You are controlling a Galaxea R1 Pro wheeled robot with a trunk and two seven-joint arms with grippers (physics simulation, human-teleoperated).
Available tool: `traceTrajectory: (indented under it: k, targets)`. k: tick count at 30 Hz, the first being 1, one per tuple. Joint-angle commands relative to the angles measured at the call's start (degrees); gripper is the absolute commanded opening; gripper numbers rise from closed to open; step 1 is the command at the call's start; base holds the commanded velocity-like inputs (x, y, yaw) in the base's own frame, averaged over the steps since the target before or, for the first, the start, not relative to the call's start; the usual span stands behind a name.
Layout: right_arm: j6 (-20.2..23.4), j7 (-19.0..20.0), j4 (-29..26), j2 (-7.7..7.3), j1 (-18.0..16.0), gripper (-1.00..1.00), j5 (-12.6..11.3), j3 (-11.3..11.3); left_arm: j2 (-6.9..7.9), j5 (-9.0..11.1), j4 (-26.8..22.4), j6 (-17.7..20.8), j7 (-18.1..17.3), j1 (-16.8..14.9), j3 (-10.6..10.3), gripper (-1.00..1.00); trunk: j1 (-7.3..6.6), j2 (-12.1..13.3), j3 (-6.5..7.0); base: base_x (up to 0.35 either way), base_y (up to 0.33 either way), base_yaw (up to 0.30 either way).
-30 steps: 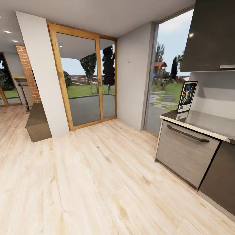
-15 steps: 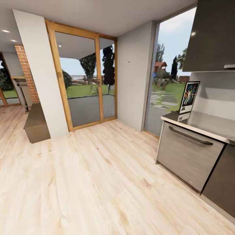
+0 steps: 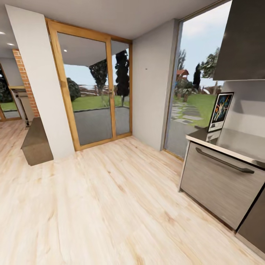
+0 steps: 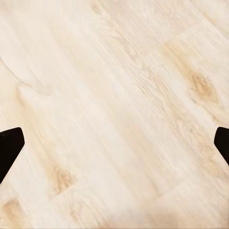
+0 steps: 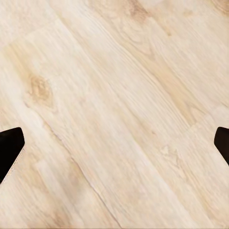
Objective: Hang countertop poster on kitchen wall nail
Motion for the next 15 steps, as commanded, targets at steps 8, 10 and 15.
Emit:
traceTrajectory:
  k: [8, 10, 15]
  targets:
    - [-0.18, 0.0, 0.03, 0.0, -0.01, 1.0, -0.02, -0.01, 0.15, 0.03, -0.04, -0.09, -0.07, 0.01, 0.06, 1.0, 0.04, -0.02, -0.05, 0.32, 0.168, 0.0]
    - [-0.15, 0.05, 0.03, 0.0, -0.01, 1.0, -0.01, 0.04, 0.28, 0.04, -0.02, -0.09, -0.07, 0.01, 0.06, 1.0, 0.04, -0.02, -0.02, 0.289, 0.235, -0.069]
    - [-0.14, 0.07, 0.03, 0.0, -0.01, 1.0, -0.02, 0.06, 0.61, 0.1, -0.02, -0.09, -0.07, 0.01, 0.06, 1.0, 0.04, -0.02, 0.15, 0.272, 0.262, -0.22]
